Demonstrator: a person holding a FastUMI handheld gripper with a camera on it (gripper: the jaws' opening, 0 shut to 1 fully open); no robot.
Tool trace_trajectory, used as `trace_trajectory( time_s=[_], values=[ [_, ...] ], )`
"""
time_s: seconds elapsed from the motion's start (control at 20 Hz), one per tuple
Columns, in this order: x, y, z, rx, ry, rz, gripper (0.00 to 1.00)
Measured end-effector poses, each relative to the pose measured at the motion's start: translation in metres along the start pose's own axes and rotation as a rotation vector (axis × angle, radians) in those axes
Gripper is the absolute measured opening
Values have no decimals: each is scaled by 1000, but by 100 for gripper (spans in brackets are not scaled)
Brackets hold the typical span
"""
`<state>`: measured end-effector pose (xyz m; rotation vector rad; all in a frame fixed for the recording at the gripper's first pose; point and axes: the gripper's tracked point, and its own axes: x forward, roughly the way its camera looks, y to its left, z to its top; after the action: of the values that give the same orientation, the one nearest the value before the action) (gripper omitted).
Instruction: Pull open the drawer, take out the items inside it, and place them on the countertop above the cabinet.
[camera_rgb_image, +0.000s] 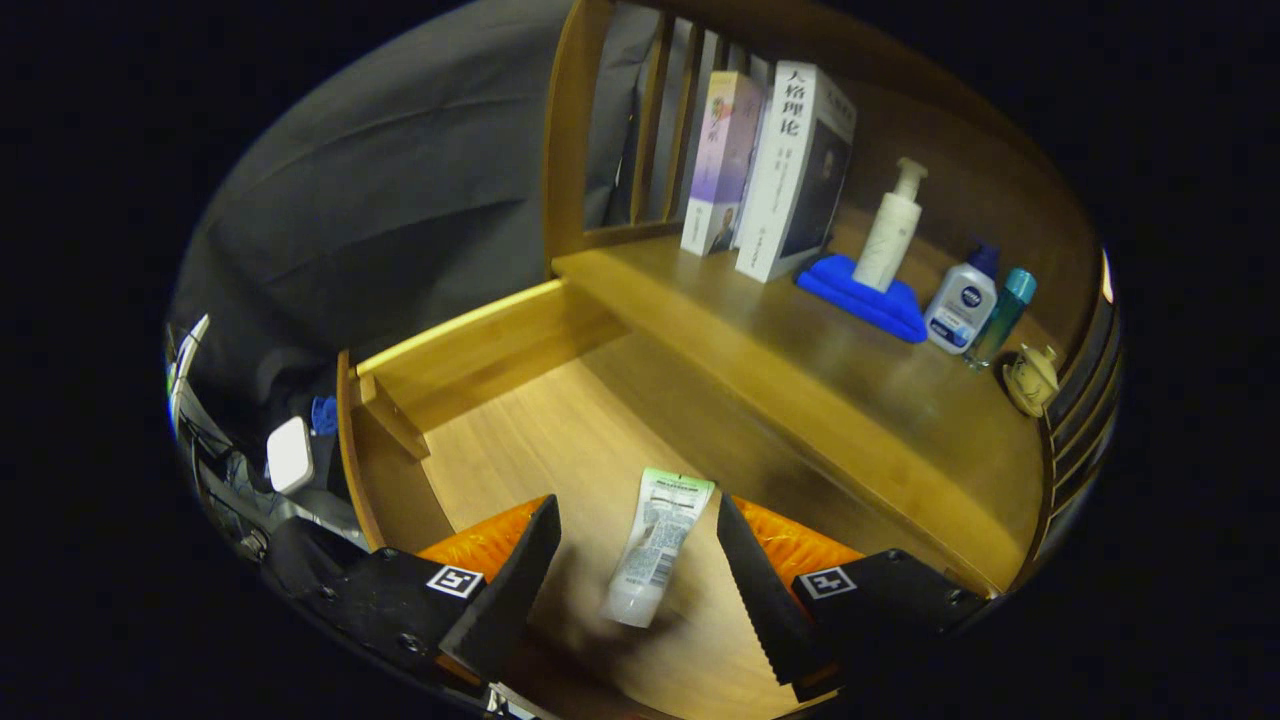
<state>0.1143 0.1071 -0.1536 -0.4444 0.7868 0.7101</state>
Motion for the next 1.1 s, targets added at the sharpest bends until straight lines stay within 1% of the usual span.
trace_trajectory(
  time_s=[0.05, 0.2, 0.4, 0.5, 0.55, 0.65, 0.75, 0.85, 0.9, 1.0, 1.05, 1.1],
  values=[
    [7, 1, -4, -11, 34, 13, 98],
    [18, -1, -18, -41, 144, 16, 98],
    [32, -4, -29, -44, 214, 22, 98],
    [40, -5, -39, -31, 259, 40, 94],
    [42, -7, -41, -28, 271, 34, 91],
    [44, -6, -48, -23, 297, 47, 79],
    [46, -12, -47, -37, 302, 29, 68],
    [49, -6, -54, -14, 321, 53, 57],
    [48, -9, -57, -43, 334, 43, 56],
    [50, -6, -57, -44, 330, 44, 38],
    [49, -7, -56, -49, 330, 44, 38],
    [53, -9, -53, -28, 304, 27, 29]
  ],
)
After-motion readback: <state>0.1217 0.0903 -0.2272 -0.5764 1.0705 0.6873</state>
